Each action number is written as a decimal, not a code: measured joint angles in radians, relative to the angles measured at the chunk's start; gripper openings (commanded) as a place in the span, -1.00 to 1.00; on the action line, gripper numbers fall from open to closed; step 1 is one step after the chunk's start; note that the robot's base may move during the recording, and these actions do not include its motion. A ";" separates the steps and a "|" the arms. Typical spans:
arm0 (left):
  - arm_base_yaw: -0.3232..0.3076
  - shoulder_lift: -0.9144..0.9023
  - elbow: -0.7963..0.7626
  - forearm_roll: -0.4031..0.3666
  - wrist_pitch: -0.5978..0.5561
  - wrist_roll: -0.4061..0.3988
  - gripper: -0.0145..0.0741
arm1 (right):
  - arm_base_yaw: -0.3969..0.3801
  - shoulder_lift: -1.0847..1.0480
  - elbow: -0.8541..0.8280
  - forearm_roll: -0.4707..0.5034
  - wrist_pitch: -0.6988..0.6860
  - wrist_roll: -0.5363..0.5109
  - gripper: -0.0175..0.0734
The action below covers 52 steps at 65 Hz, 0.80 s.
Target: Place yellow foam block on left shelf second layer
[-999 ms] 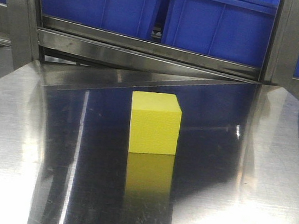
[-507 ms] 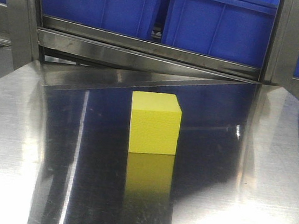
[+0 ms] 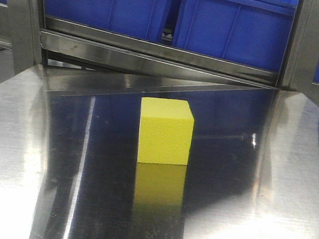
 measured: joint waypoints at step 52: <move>0.000 0.000 0.000 0.000 0.000 0.000 -0.36 | 0.096 0.568 -0.754 0.030 0.452 0.000 0.58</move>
